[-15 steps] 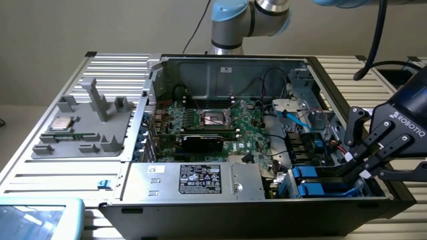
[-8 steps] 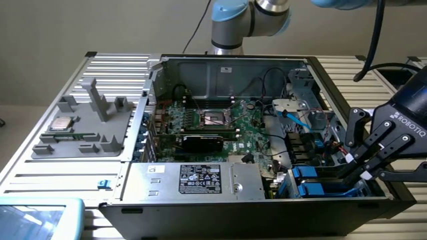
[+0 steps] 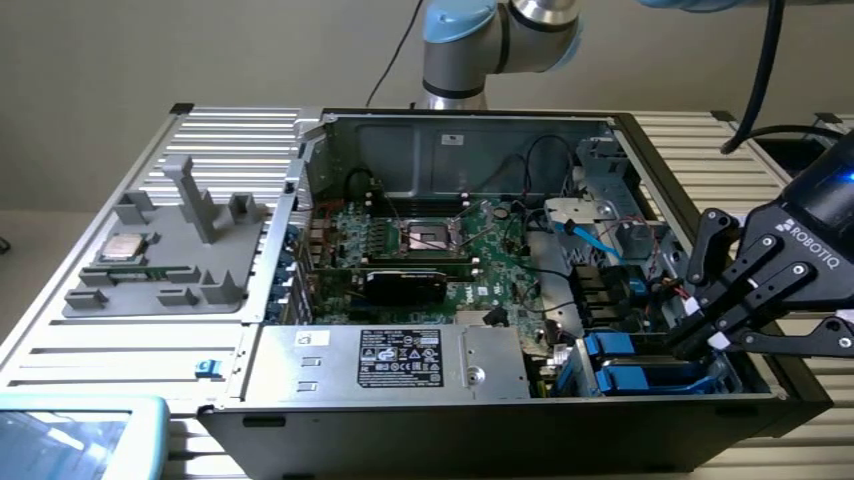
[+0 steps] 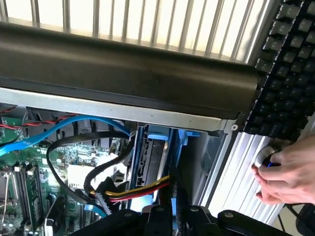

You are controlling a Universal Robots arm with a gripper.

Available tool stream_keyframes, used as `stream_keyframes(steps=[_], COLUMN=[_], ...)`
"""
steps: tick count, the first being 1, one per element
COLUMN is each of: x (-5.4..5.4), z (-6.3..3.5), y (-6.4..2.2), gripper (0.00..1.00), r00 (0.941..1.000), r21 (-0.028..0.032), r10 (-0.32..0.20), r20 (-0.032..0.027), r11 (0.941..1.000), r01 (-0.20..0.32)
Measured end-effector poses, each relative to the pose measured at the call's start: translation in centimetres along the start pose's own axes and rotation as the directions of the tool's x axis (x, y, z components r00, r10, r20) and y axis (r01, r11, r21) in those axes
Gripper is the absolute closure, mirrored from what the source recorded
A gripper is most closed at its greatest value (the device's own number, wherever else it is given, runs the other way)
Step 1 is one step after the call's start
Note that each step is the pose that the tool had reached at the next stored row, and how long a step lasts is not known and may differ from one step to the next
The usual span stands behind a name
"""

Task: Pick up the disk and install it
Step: 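Insert the first disk wire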

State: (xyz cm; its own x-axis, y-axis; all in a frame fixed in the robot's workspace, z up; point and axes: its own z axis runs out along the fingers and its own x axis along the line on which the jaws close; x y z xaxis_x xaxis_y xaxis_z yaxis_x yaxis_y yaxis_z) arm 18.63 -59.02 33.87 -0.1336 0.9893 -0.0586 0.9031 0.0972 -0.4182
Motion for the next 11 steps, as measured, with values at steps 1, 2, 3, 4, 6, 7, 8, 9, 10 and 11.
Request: stream_keyframes(steps=[1,2,3,4,6,7,8,9,10,11], x=[0.0,0.0,0.0,0.01,0.0,0.0,-0.01,0.0,0.0,0.0], z=[0.01,0.01,0.02,0.02,0.01,0.01,0.0,0.03,0.04,0.03], y=[0.0,0.0,0.01,0.02,0.02,0.02,0.01,0.02,0.03,0.03], gripper=[0.84,0.84,0.84,0.84,0.84,0.84,0.84,0.84,0.84,0.84], r00=[0.9999,0.9995,0.9991,0.9988,0.9988,0.9988,0.9984,0.9976,0.9967,0.9955], r21=[0.001,0.002,0.003,0.0036,0.0037,0.0037,0.0044,0.0055,0.0067,0.0079], r10=[0.015,0.029,0.04,0.045,0.046,0.046,0.053,0.064,0.076,0.088], r20=[-0.0069,-0.013,-0.0171,-0.0164,-0.016,-0.0161,-0.0187,-0.0238,-0.0287,-0.0332], r11=[0.9999,0.9996,0.9992,0.999,0.999,0.9989,0.9986,0.9979,0.9971,0.9961], r01=[-0.015,-0.029,-0.04,-0.045,-0.046,-0.046,-0.053,-0.064,-0.076,-0.088])
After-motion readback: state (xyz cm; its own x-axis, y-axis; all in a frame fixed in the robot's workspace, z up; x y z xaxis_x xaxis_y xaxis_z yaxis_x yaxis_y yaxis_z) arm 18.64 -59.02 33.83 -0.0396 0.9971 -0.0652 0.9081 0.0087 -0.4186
